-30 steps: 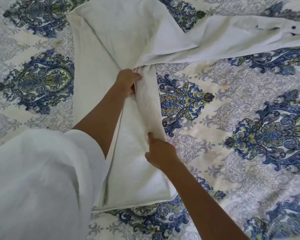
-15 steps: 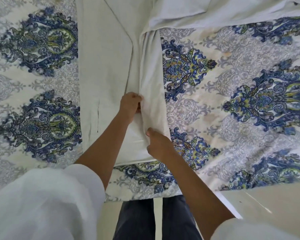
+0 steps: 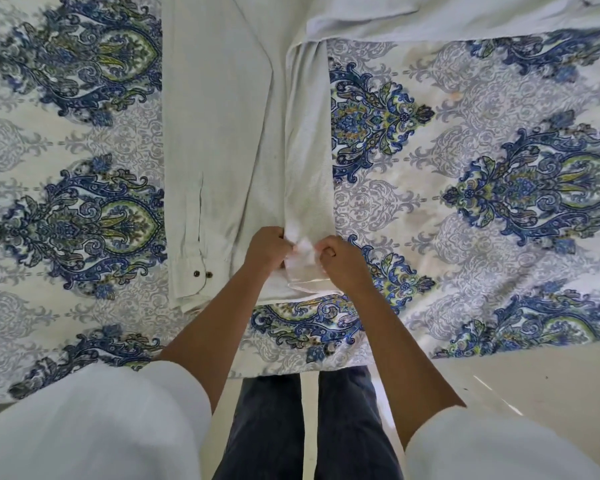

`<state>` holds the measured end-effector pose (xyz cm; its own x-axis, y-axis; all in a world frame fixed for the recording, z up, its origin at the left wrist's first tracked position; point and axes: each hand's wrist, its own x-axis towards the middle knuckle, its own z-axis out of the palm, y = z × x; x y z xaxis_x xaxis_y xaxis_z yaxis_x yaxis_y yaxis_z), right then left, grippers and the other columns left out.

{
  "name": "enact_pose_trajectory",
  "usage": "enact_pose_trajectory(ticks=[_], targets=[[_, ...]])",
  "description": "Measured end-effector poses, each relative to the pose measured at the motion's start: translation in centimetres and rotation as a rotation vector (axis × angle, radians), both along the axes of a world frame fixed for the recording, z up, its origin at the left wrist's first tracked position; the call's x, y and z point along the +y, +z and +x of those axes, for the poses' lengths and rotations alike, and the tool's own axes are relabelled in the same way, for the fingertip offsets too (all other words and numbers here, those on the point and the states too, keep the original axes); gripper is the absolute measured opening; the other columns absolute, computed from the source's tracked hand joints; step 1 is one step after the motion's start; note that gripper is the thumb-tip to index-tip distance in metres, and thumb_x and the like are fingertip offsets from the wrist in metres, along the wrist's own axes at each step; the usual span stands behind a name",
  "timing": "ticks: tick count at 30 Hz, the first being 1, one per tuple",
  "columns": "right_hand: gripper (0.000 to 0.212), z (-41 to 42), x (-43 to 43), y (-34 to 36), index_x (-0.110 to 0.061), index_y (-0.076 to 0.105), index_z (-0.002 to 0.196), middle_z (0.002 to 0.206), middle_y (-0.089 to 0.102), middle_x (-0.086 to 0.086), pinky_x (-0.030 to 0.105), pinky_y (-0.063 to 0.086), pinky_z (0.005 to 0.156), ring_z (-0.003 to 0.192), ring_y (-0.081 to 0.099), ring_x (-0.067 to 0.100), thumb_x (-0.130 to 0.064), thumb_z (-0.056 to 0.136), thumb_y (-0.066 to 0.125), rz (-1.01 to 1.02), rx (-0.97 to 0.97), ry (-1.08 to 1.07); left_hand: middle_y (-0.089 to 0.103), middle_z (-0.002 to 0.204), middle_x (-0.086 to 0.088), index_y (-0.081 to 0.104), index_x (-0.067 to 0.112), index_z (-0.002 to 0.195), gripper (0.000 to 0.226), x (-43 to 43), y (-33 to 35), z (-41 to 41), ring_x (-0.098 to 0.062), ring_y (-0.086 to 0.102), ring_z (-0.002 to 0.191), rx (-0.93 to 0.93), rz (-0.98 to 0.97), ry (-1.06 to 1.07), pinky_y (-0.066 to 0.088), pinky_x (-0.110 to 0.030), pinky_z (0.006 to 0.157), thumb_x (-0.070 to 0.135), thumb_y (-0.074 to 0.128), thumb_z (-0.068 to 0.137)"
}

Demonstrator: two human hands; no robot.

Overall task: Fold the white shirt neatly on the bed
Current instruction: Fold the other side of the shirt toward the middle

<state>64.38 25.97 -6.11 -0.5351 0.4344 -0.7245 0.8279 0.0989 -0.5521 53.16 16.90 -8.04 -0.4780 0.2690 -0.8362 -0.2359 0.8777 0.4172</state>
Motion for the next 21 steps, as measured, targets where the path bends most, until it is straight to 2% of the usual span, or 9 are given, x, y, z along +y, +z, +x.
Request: enact_pose_trajectory(ticks=[2, 5, 8, 10, 12, 13, 15, 17, 21], targets=[[0.022, -0.1, 0.8, -0.4, -0.007, 0.069, 0.095, 0.097, 0.069, 0.017, 0.047, 0.052, 0.085, 0.09, 0.065, 0.034, -0.004, 0.085, 0.049, -0.047, -0.027, 0.042, 0.067, 0.08, -0.013, 0.06, 0.01, 0.078, 0.002, 0.4, 0.3, 0.3, -0.029, 0.065, 0.077, 0.099, -0.079, -0.05, 0.054, -0.036, 0.071, 0.01, 0.062, 0.079], [0.022, -1.8, 2.4, 0.1, -0.01, 0.069, 0.092, 0.092, 0.07, 0.012, 0.037, 0.054, 0.08, 0.087, 0.066, 0.029, -0.005, 0.087, 0.048, 0.033, 0.033, -0.126, 0.055, 0.115, -0.012, 0.048, 0.006, 0.112, 0.037, 2.0, 1.0, 1.1, -0.031, 0.054, 0.106, 0.599, -0.283, -0.309, 0.046, -0.04, 0.082, 0.029, 0.059, 0.085], [0.025, -4.5, 4.2, 0.3, -0.005, 0.066, 0.102, 0.108, 0.065, 0.012, 0.027, 0.042, 0.085, 0.103, 0.058, 0.027, -0.001, 0.089, 0.045, 0.333, 0.237, -0.224, 0.049, 0.133, -0.017, 0.046, 0.002, 0.129, 0.054, 3.2, 0.9, 2.5, -0.035, 0.047, 0.122, 0.912, -0.15, -0.552, 0.043, -0.043, 0.095, 0.032, 0.055, 0.085], [0.033, -6.0, 4.5, -0.5, -0.002, 0.062, 0.113, 0.122, 0.058, 0.017, 0.031, 0.04, 0.098, 0.119, 0.049, 0.03, -0.002, 0.088, 0.042, 0.472, 0.354, -0.025, 0.049, 0.137, -0.021, 0.047, -0.001, 0.131, 0.056, 2.5, -1.2, 4.0, -0.036, 0.045, 0.128, 0.93, 0.032, -0.764, 0.041, -0.045, 0.102, 0.032, 0.046, 0.086], [0.043, -6.8, 4.6, -2.5, -0.003, 0.055, 0.126, 0.136, 0.048, 0.02, 0.043, 0.033, 0.108, 0.131, 0.04, 0.034, -0.013, 0.089, 0.036, 0.586, 0.398, 0.326, 0.048, 0.138, -0.02, 0.046, -0.001, 0.133, 0.057, 0.4, -3.4, 5.5, -0.035, 0.039, 0.133, 0.887, 0.172, -0.918, 0.033, -0.046, 0.11, 0.036, 0.037, 0.091], [0.05, -7.2, 5.0, -3.6, -0.007, 0.049, 0.133, 0.144, 0.041, 0.019, 0.048, 0.028, 0.111, 0.136, 0.034, 0.035, -0.024, 0.09, 0.029, 0.659, 0.373, 0.521, 0.048, 0.139, -0.018, 0.044, 0.001, 0.135, 0.058, -0.4, -4.0, 5.8, -0.033, 0.035, 0.135, 0.883, 0.215, -0.97, 0.028, -0.046, 0.112, 0.04, 0.037, 0.093], [0.063, -8.6, 6.8, -5.3, -0.019, 0.022, 0.148, 0.158, 0.013, 0.011, 0.051, 0.012, 0.115, 0.146, 0.01, 0.029, -0.042, 0.091, 0.01, 0.73, 0.226, 0.823, 0.037, 0.149, -0.012, 0.033, 0.007, 0.143, 0.061, -1.3, -4.9, 5.6, -0.03, 0.024, 0.141, 0.906, 0.259, -1.042, 0.022, -0.044, 0.114, 0.046, 0.032, 0.096], [0.059, -10.8, 9.0, -6.7, -0.029, 0.001, 0.15, 0.159, -0.006, 0.003, 0.054, 0.004, 0.117, 0.147, -0.005, 0.022, -0.048, 0.094, 0.002, 0.796, 0.167, 0.917, 0.023, 0.155, -0.008, 0.025, 0.009, 0.148, 0.062, -1.4, -5.3, 5.2, -0.027, 0.015, 0.145, 0.918, 0.274, -1.043, 0.018, -0.043, 0.115, 0.047, 0.025, 0.098], [0.053, -15.7, 12.8, -6.7, -0.035, -0.003, 0.148, 0.159, -0.008, -0.001, 0.056, -0.003, 0.113, 0.147, -0.007, 0.023, -0.047, 0.099, 0.011, 0.904, 0.146, 0.834, 0.016, 0.157, -0.007, 0.021, 0.011, 0.149, 0.063, -1.3, -5.2, 4.6, -0.026, 0.013, 0.145, 0.955, 0.313, -1.045, 0.02, -0.043, 0.115, 0.047, 0.027, 0.098]])
